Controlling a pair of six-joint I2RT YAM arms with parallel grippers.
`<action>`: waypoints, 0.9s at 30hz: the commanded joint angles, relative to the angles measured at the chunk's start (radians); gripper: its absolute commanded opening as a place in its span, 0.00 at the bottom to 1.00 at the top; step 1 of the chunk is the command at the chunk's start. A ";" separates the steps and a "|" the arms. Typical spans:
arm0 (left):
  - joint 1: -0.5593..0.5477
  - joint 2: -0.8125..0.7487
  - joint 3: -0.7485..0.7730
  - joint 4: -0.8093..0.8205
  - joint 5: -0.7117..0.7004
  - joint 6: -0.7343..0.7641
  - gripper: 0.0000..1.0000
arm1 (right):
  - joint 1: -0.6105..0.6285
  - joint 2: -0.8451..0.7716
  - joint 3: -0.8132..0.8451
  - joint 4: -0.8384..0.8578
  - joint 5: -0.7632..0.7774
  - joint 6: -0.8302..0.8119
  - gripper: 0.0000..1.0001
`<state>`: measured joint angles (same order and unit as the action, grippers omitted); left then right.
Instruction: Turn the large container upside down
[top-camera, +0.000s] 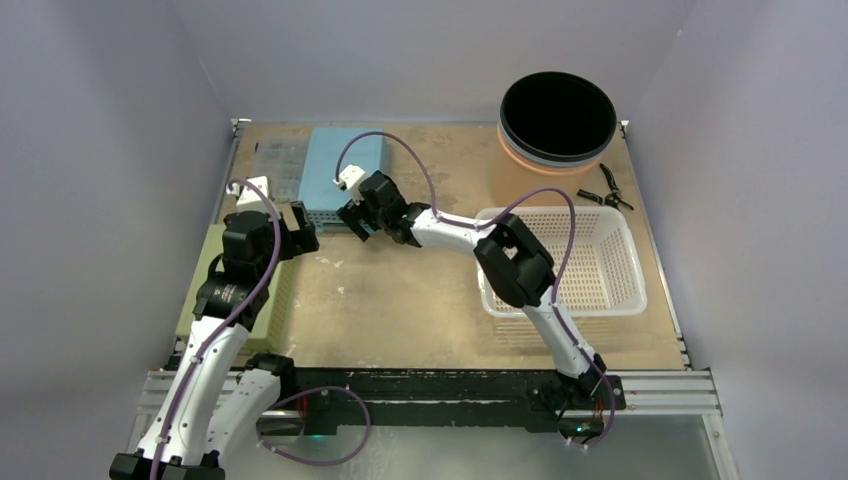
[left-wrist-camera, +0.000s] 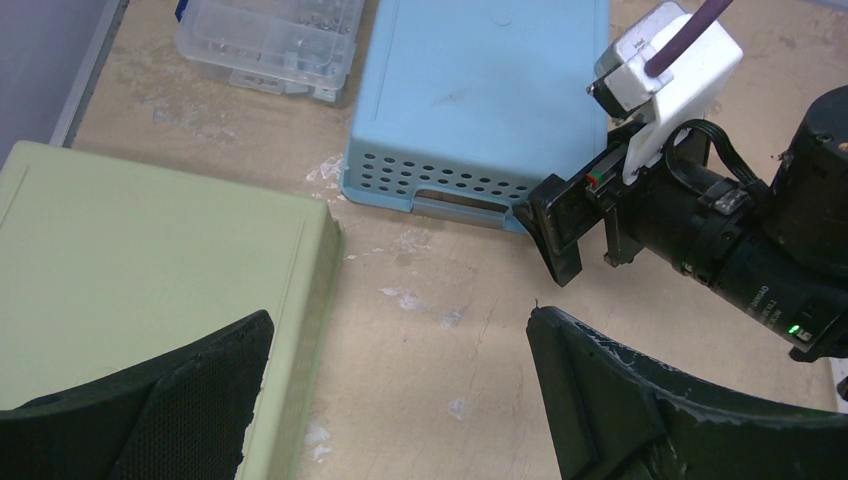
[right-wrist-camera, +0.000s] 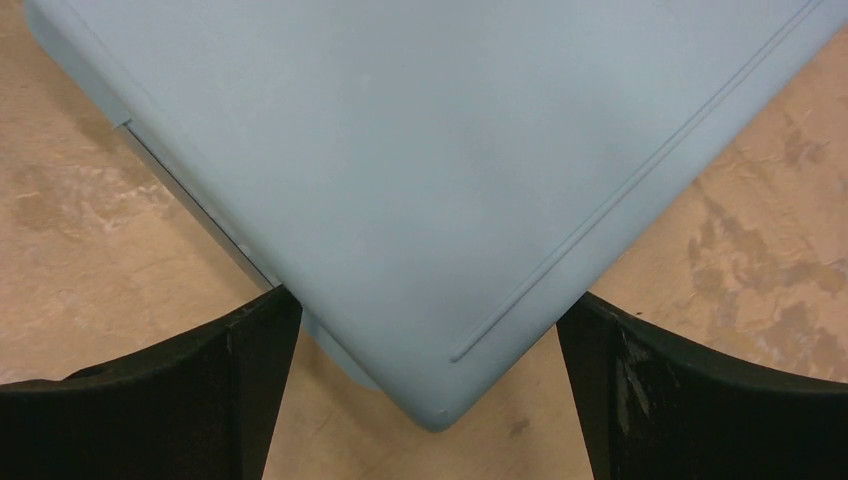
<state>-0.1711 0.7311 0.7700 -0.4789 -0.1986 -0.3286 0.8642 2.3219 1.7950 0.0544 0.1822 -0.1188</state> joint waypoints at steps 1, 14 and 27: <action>0.000 -0.001 -0.005 0.040 -0.004 0.015 0.98 | 0.004 -0.027 -0.075 0.243 0.062 -0.187 0.99; -0.001 0.030 -0.005 0.042 0.015 0.020 0.98 | -0.032 0.039 -0.085 0.349 -0.065 -0.435 0.99; 0.001 0.038 -0.007 0.046 0.013 0.022 0.99 | -0.071 0.051 -0.099 0.405 -0.225 -0.607 0.99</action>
<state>-0.1711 0.7666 0.7700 -0.4767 -0.1905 -0.3283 0.7948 2.3684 1.6707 0.4244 0.0059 -0.6556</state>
